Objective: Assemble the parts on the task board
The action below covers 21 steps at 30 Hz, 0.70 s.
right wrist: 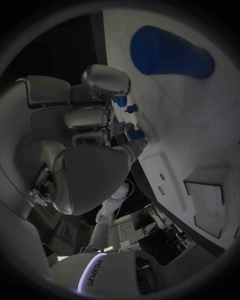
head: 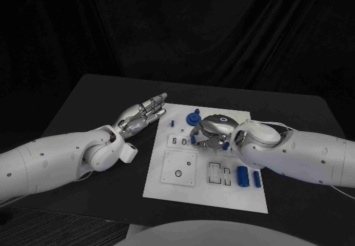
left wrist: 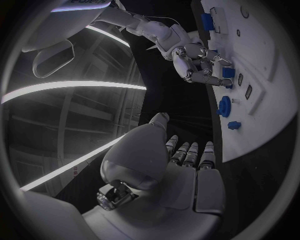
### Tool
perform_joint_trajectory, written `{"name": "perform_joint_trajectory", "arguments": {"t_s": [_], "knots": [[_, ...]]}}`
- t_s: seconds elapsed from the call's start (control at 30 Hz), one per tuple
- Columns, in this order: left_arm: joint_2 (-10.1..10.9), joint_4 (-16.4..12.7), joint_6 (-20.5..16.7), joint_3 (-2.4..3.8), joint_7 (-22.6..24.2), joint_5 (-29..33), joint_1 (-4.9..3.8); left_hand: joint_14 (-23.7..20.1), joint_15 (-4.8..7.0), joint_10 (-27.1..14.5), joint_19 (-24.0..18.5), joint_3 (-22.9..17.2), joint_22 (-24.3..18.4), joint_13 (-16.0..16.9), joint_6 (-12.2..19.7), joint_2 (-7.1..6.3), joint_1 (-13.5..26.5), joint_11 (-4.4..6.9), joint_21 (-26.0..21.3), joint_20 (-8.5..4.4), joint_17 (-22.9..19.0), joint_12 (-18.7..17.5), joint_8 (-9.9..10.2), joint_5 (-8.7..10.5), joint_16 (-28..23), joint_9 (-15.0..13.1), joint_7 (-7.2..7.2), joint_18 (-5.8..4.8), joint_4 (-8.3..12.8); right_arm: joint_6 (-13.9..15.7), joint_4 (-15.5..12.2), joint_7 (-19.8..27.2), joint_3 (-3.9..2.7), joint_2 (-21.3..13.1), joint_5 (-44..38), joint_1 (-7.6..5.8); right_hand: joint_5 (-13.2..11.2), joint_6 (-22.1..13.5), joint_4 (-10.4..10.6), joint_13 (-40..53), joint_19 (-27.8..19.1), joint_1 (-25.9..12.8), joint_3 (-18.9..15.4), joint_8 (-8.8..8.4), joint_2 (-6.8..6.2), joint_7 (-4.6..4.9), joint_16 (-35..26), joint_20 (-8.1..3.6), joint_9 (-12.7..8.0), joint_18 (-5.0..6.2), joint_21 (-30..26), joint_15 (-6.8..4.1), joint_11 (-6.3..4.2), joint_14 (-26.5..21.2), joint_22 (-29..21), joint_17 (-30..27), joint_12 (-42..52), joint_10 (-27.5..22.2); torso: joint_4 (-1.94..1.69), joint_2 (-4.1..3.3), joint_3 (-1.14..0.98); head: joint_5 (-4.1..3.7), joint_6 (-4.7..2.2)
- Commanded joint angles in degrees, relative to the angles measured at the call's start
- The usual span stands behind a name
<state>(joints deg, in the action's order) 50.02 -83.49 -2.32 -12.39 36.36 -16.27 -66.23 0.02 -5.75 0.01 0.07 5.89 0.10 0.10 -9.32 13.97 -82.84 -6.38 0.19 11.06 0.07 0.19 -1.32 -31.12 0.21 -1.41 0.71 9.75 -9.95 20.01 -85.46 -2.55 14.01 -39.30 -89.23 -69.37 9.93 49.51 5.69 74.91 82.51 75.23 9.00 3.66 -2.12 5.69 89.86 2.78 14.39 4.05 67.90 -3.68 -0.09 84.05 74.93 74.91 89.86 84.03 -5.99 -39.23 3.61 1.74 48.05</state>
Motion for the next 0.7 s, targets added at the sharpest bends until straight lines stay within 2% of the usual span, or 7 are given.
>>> {"name": "perform_joint_trajectory", "arguments": {"t_s": [0.03,0.3,0.47,0.67,0.7], "knots": [[-0.12,-0.1,0.68,0.05,0.54,0.0,0.08,-0.02,-0.21,0.06,-0.07,0.1,-0.1,-0.07,0.03,0.48,-0.07,-0.42,-0.19,0.27,-0.07,-0.17,-0.27,-0.33,-0.21,-0.05,-0.39,-0.29,0.33,-1.44,0.03,-0.33,-0.02,0.03,-0.3,0.14,-0.72,-0.98,-0.03,15.09,-0.11,-0.31,-0.42,-0.14,-0.34,-0.1,0.14,0.25,-0.32,0.25,-0.21,0.35,0.28,5.95,9.37,15.09,0.14,5.97,-0.05,0.05,0.01,0.0,0.02],[-0.14,-0.07,0.68,0.05,0.5,0.0,0.08,-0.02,-0.21,0.06,-0.07,0.1,-0.1,-0.07,0.03,0.48,-0.07,-0.42,-0.19,0.27,-0.07,-0.17,-0.27,-0.33,-0.21,-0.05,-0.39,-0.29,0.33,-1.61,0.11,-0.27,-0.02,0.12,-0.3,0.14,-1.51,-1.83,0.01,15.09,-0.23,-0.41,-0.79,-0.08,-0.48,-0.22,0.14,0.23,-0.66,0.3,-0.54,0.31,0.22,5.95,9.31,15.09,0.14,5.97,-0.01,0.03,-0.02,-0.03,-0.2],[-0.16,-0.05,0.67,0.05,0.49,0.0,0.08,-0.02,-0.24,0.05,-0.07,0.04,-0.1,-0.07,0.02,0.48,-0.08,-0.43,-0.19,0.29,-0.07,-0.17,-0.27,-0.33,-0.21,-0.05,-0.39,-0.3,0.42,-1.49,0.14,-0.22,-0.02,0.14,-0.3,0.14,-1.94,-2.98,0.0,15.09,-0.31,-0.39,-1.1,-0.14,-0.59,-0.28,0.02,0.2,-1.05,0.34,-0.79,0.27,0.16,5.91,9.26,14.97,0.14,5.97,-0.04,0.04,-0.03,-0.07,-0.11],[-0.08,-0.13,0.46,0.05,0.48,0.0,0.09,-0.02,-0.24,0.05,-0.07,0.04,-0.1,-0.07,0.02,0.48,-0.08,-0.43,-0.19,0.29,-0.07,-0.17,-0.27,-0.33,-0.21,-0.05,-0.39,-0.3,0.42,0.49,-0.33,0.09,-0.02,-0.8,-0.3,0.11,-2.83,-6.24,0.17,15.09,-0.79,-0.41,-1.77,-0.15,-0.61,-0.5,-0.69,0.13,-2.2,0.58,-2.23,0.18,0.03,5.67,8.93,14.3,0.14,5.97,0.0,0.05,-0.04,0.43,0.07],[-0.04,-0.21,0.4,0.05,0.45,0.0,0.09,-0.02,-0.24,0.05,-0.07,0.04,-0.1,-0.07,0.02,0.48,-0.08,-0.43,-0.19,0.29,-0.07,-0.17,-0.27,-0.33,-0.21,-0.05,-0.39,-0.3,0.42,1.16,-0.64,0.27,-0.02,-1.17,-0.3,0.08,-3.01,-8.2,0.23,15.09,-1.42,-0.2,-1.96,-0.11,-0.63,-0.74,-1.59,0.09,-2.85,0.88,-3.91,0.12,-0.1,5.36,8.51,13.47,0.14,5.97,0.01,0.05,-0.03,0.52,0.06]]}}
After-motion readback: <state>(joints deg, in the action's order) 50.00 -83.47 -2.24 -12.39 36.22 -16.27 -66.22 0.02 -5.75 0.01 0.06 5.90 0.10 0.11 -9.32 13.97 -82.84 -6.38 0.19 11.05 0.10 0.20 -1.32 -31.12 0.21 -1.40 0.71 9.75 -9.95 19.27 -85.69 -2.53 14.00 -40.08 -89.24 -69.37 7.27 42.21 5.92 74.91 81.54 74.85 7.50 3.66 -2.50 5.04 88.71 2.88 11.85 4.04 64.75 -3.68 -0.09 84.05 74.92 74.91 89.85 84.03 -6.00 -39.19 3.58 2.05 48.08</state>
